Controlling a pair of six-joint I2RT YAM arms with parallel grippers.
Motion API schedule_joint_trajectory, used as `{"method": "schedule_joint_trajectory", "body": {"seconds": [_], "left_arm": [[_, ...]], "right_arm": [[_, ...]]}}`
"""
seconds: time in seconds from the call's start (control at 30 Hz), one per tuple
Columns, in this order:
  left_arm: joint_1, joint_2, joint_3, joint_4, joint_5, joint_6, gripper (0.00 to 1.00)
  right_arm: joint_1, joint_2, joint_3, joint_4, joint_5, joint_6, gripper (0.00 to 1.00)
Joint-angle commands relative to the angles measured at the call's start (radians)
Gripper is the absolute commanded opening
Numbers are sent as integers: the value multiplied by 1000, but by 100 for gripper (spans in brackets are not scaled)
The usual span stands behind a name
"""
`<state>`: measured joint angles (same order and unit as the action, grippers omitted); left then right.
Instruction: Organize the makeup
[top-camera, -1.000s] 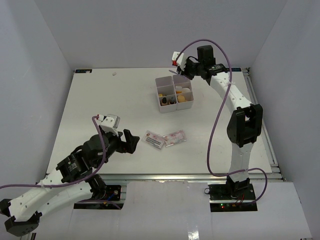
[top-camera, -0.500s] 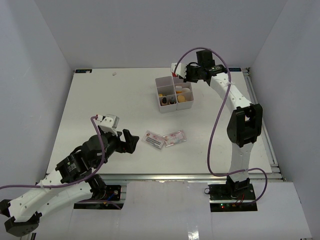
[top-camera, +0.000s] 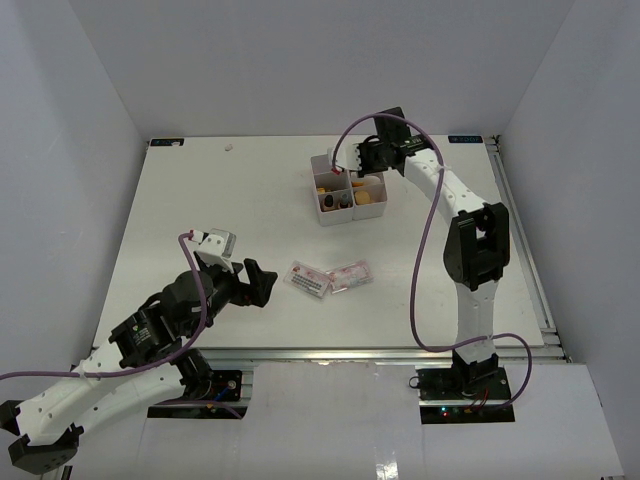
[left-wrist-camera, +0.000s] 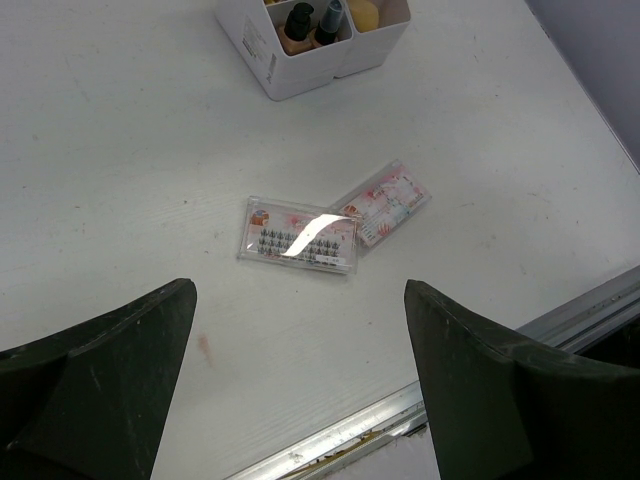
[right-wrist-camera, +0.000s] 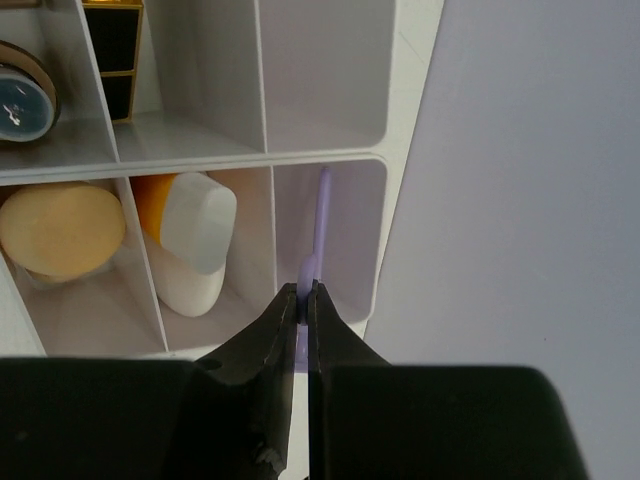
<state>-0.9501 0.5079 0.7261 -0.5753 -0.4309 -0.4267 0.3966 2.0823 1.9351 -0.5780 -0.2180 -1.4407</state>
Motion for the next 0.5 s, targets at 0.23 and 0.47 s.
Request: {"method": "schedule_joint_trajectory", "body": {"seconds": [0.23,0.47], "left_arm": [[5,-13,-8,6,-16,-2,96],[5,-20,-7,8,-17,-3,96]], "right_arm": [[34,69,117,1,113,-116,8],[54,92,135,2,135,-137,11]]}}
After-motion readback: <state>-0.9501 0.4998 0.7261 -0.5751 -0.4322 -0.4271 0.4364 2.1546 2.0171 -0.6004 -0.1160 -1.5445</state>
